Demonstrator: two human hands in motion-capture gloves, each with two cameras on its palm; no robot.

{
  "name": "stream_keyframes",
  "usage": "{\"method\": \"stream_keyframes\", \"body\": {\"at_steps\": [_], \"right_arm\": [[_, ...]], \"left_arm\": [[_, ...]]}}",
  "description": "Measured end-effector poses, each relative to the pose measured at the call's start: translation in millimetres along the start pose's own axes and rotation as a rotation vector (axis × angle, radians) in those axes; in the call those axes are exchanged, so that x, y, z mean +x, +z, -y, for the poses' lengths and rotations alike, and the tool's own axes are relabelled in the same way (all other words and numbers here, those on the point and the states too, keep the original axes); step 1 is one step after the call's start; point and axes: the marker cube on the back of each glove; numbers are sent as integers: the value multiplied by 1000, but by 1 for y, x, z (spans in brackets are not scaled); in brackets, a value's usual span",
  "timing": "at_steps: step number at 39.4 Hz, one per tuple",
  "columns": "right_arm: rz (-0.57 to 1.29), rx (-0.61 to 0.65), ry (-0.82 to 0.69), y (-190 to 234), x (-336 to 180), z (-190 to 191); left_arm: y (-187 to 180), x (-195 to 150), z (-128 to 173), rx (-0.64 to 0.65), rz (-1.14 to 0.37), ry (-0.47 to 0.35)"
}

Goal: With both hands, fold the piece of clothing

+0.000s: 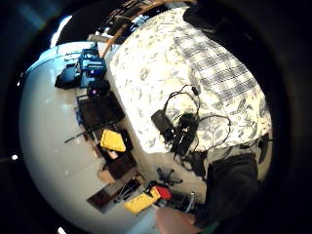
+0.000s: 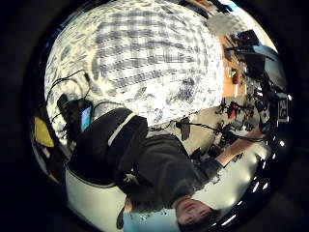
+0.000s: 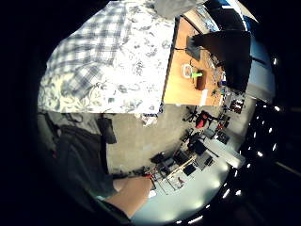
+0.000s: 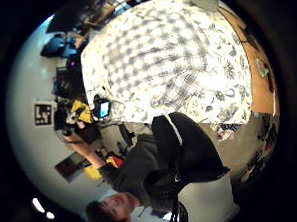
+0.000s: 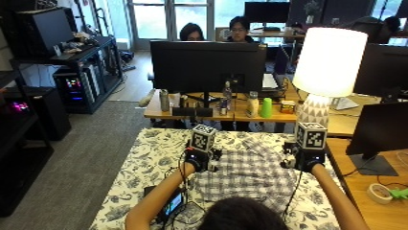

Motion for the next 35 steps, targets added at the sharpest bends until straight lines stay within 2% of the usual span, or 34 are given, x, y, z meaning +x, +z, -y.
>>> {"method": "stream_keyframes", "body": {"at_steps": [6,12,14,19,27,30,35], "right_arm": [[23,-12,-24,17,-5,6],[10,-52,-45,40,-8,19],[8,-59,-43,46,-6,25],[-8,-83,-11,61,1,39],[-4,-111,-9,70,5,41],[-7,-110,-5,72,7,42],[-9,-152,27,77,7,39]], "left_arm": [[45,7,30,-15,-56,9],[97,25,45,-110,-90,62],[107,29,41,-144,-82,46],[129,43,5,-330,-65,-36],[161,50,12,-420,-51,-69],[160,52,14,-392,-37,-69],[154,52,27,-216,2,-54]]}}
